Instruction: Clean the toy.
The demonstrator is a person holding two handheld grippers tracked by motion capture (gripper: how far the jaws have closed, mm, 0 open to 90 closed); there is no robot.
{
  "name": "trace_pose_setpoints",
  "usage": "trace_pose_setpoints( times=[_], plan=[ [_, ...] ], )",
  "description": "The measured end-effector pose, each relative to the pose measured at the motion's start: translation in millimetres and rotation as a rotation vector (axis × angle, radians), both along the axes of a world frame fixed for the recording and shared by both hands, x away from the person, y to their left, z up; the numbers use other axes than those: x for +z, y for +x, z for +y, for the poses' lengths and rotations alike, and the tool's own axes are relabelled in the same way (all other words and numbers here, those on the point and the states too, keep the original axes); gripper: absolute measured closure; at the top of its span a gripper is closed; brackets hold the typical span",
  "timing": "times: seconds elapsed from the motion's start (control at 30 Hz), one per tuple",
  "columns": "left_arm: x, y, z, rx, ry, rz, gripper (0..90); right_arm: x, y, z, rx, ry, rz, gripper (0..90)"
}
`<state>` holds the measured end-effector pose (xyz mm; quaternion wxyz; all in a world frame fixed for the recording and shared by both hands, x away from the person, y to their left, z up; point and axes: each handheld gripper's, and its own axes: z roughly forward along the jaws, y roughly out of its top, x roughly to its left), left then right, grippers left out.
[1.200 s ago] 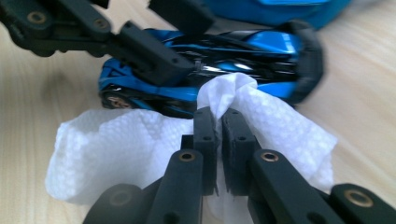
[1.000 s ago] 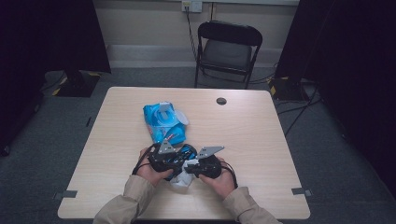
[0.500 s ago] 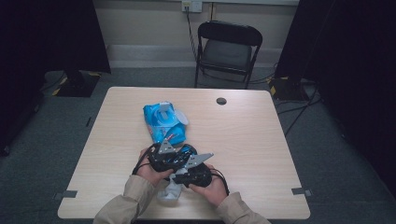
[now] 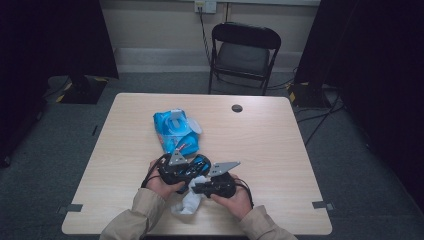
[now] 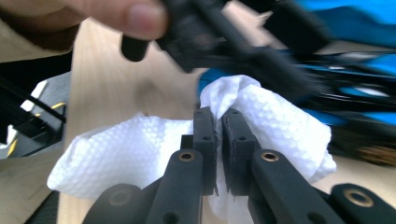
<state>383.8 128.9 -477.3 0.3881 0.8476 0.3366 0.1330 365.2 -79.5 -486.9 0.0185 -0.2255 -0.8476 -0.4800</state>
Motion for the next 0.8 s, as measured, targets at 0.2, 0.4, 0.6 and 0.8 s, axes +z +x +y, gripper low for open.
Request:
trace_pose_setpoints(
  times=[0.2, 0.4, 0.6, 0.8],
  plan=[
    [0.4, 0.7, -0.2, -0.004, 0.006, -0.004, 51.2, 11.3, 13.5, -28.4, -0.082, -0.019, -0.043, 85.4],
    [0.4, 0.4, -0.2, -0.002, 0.008, -0.005, 51.2, 11.2, 30.1, -45.0, -0.164, -0.030, -0.053, 85.3],
    [0.4, 0.6, -0.1, -0.004, 0.006, -0.005, 51.2, -4.4, 34.8, -40.4, -0.181, -0.076, -0.046, 85.2],
    [0.3, 0.3, -0.2, -0.002, 0.006, -0.005, 51.2, -12.1, 35.1, -31.4, -0.174, -0.093, -0.037, 85.2]
  ],
)
